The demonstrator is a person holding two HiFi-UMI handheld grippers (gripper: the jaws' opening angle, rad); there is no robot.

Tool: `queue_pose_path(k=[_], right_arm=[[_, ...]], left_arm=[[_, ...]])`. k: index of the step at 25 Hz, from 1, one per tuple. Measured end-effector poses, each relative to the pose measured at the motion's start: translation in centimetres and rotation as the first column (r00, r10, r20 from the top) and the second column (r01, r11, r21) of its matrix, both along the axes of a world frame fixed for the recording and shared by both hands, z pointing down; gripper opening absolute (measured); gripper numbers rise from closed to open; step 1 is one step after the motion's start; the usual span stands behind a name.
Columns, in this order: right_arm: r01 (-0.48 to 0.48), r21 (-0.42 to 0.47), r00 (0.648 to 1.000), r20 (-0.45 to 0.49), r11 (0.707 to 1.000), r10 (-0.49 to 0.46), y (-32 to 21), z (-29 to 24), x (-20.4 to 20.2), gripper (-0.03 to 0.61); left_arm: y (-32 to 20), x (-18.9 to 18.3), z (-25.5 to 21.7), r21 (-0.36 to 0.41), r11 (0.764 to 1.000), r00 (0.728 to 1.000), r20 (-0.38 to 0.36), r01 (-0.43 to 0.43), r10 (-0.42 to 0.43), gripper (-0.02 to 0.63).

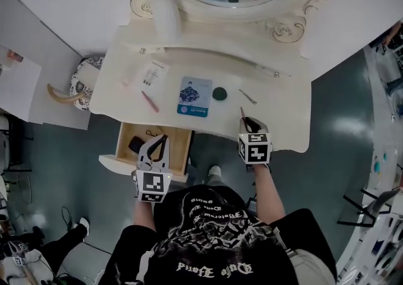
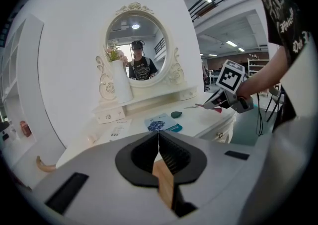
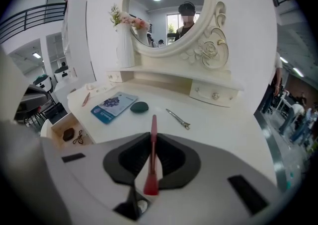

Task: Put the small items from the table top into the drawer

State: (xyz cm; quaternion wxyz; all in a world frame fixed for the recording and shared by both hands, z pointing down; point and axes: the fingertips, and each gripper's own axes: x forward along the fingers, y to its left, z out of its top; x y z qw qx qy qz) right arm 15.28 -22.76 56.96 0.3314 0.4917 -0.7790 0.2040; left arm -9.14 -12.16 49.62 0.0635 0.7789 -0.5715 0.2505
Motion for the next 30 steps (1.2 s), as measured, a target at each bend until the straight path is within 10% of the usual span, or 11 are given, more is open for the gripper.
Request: queue_pose_path(k=[15,30], right_arm=[[0.224,0.068,0.973,0.038,0.972,-0.227,3.1,-2.6,-6.3,0.051],[0.493,0.092,0.868,0.017,0.865,-0.496,8.6,-3.5,-11.7,0.051]], left_arm=[[2.9,-0.1,0.6,-0.001,0.998,0.998,0.009,0.061,-0.061,0.015],[6.6,-0.4,1.0,0.001,0.982,0.981,-0.012,0.191,-0.191,0.015]])
